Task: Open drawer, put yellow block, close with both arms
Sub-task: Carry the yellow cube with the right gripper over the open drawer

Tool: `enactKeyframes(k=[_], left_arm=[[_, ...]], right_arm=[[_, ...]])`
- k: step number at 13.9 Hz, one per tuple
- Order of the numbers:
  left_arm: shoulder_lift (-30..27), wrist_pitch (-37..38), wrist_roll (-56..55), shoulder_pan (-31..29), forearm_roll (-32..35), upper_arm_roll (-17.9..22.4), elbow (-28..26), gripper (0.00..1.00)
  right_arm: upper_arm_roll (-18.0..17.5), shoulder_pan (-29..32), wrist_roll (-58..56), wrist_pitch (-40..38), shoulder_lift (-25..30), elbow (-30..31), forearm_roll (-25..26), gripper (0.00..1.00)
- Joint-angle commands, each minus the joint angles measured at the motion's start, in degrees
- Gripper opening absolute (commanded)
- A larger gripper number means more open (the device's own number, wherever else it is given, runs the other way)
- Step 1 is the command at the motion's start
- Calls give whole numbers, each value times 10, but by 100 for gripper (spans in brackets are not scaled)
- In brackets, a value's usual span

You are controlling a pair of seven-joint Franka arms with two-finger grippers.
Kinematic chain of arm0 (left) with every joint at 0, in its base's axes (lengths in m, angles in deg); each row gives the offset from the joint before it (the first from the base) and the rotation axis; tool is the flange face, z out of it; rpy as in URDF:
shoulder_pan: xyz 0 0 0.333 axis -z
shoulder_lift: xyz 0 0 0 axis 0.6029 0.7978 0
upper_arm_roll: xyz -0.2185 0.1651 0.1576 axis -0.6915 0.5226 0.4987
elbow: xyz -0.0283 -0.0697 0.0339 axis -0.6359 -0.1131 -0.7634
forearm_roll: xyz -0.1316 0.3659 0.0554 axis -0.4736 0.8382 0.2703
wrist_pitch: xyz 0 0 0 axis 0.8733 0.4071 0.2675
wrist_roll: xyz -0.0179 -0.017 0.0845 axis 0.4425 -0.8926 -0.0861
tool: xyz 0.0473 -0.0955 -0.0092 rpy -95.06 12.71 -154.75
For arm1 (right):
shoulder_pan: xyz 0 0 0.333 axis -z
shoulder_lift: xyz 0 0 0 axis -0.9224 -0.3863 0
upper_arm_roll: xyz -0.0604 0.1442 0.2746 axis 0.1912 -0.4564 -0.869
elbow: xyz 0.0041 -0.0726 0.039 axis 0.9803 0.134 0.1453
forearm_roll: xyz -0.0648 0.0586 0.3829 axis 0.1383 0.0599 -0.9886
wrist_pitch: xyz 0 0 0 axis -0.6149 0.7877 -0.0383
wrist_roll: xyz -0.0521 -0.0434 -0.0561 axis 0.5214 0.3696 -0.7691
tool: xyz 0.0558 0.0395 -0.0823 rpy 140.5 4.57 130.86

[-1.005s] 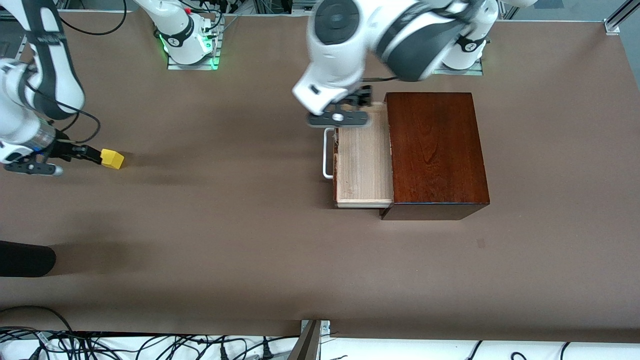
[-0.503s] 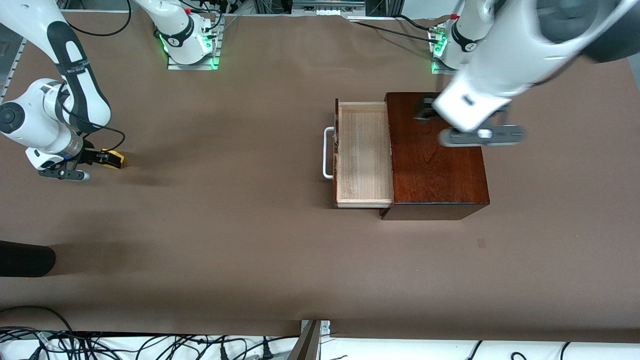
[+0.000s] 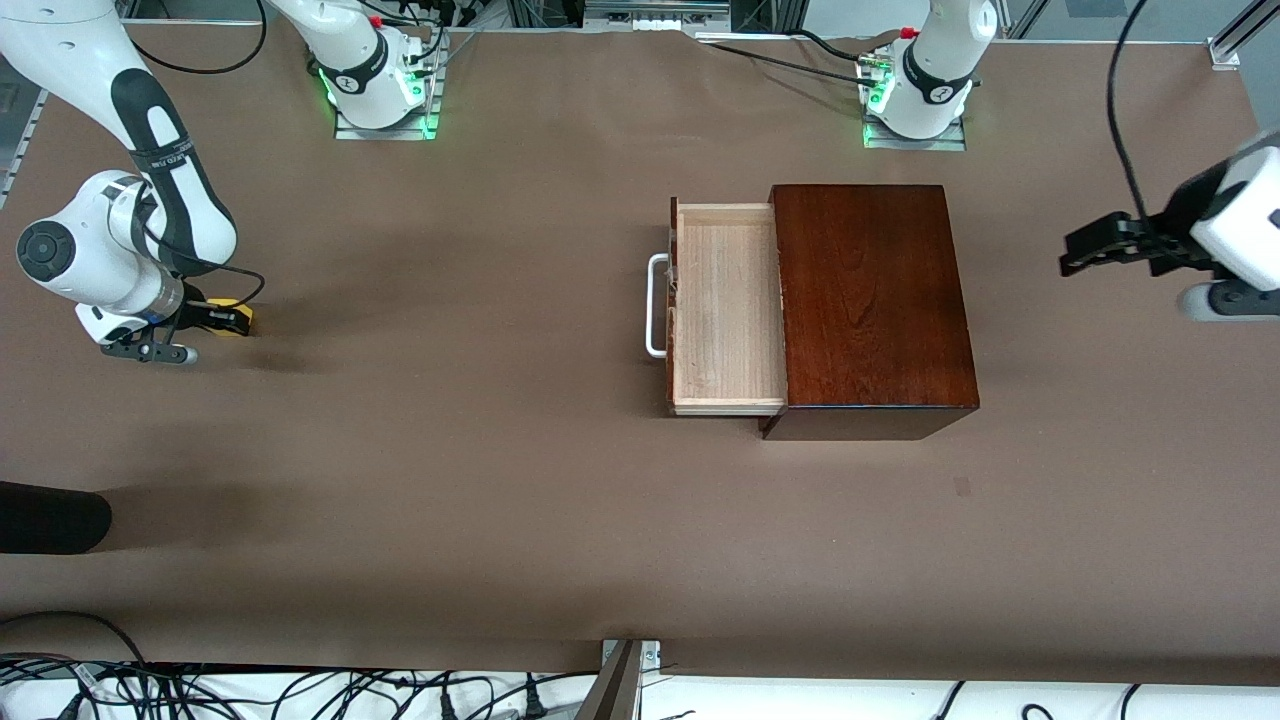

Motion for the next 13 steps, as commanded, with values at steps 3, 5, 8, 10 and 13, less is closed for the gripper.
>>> enactKeyframes(k=[3, 5, 8, 10, 13], left_arm=[[-82, -114, 31, -37, -11, -7, -166, 100], [-84, -138, 31, -37, -11, -7, -188, 100], [-82, -149, 22, -37, -11, -7, -184, 100], [-73, -154, 22, -36, -11, -7, -181, 100], [-70, -151, 22, -37, -11, -6, -170, 100]], right_arm=[[-7, -4, -14, -156, 83, -69, -10, 0], [-23, -5, -7, -272, 104, -145, -11, 0], [-43, -12, 20, -420, 108, -276, -11, 0], [-79, -14, 106, -492, 107, -349, -11, 0], [-161, -14, 280, -553, 107, -401, -13, 0]])
